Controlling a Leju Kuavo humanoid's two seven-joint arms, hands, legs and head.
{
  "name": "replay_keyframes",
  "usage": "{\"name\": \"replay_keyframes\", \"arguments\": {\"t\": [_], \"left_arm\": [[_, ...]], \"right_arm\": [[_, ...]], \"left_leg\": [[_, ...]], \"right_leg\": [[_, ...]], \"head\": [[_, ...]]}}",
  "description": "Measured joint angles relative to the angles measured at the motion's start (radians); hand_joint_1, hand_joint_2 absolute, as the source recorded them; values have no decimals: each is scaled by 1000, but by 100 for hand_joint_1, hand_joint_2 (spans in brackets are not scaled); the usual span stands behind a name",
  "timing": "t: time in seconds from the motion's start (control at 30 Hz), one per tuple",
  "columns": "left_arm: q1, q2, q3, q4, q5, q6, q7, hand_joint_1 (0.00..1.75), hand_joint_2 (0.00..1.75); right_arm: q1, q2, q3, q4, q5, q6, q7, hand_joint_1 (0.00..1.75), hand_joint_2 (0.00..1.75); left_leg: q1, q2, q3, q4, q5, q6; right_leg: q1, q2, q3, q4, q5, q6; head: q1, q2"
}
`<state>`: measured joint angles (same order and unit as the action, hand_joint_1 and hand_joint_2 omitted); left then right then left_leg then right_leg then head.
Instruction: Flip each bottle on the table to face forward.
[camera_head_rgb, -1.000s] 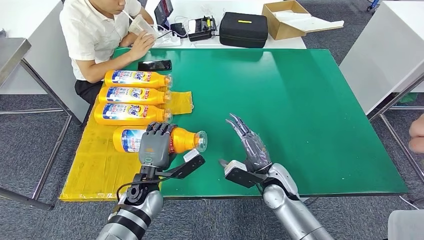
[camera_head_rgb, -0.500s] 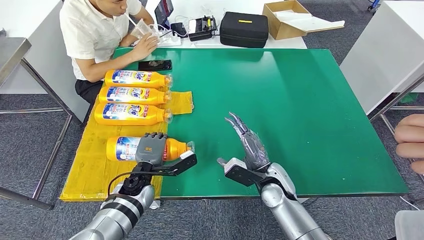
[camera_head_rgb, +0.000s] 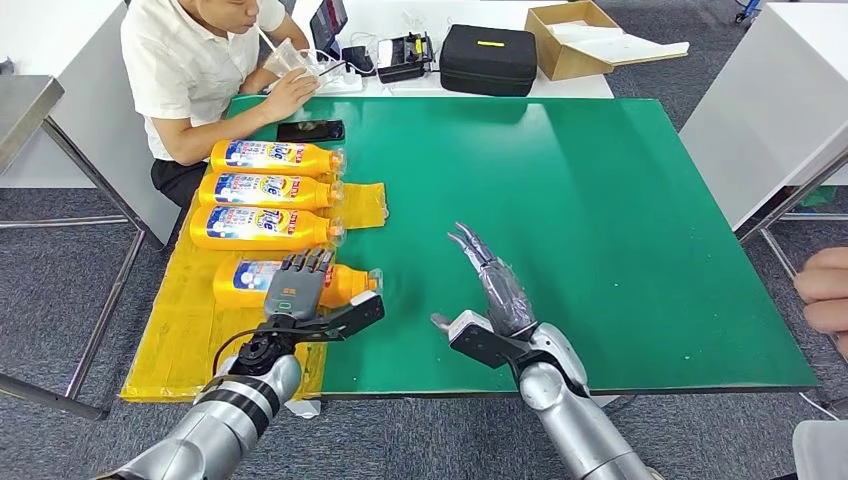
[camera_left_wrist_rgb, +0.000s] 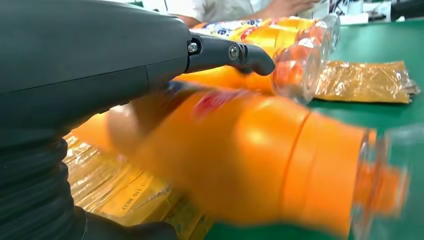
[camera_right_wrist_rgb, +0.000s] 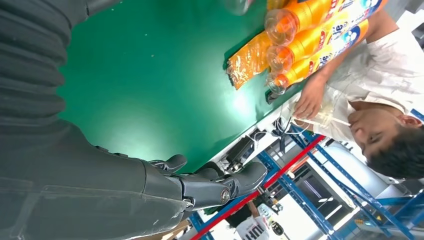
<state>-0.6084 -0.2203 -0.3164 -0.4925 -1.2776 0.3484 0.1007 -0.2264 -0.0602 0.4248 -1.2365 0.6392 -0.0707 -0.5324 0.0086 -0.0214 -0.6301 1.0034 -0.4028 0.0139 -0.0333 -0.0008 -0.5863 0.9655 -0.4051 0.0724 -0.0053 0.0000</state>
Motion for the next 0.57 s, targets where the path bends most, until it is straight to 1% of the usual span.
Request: {"name": "replay_keyframes", "arguments": {"t": [0.17, 0.27, 0.37, 0.57], "left_arm": [[-29, 0, 9, 20, 17, -103, -14, 0, 175], [-45, 0, 16, 32, 29, -147, -22, 0, 175], [-54, 0, 20, 40, 40, -165, -32, 0, 175], [-57, 0, 26, 45, 50, -169, -37, 0, 175]], "right_arm": [[-13, 5, -10, 16, -15, 8, -9, 0, 175], [-24, 8, -19, 29, -18, 16, -12, 0, 175], [-32, 8, -24, 42, -19, 21, -15, 0, 175], [-39, 9, -28, 59, -23, 21, -17, 0, 175]], "left_leg": [[0, 0, 2, 0, 0, 0], [0, 0, 3, 0, 0, 0], [0, 0, 4, 0, 0, 0], [0, 0, 4, 0, 0, 0]], "right_leg": [[0, 0, 2, 0, 0, 0], [0, 0, 4, 0, 0, 0], [0, 0, 4, 0, 0, 0], [0, 0, 5, 0, 0, 0]], "head": [[0, 0], [0, 0], [0, 0], [0, 0]]}}
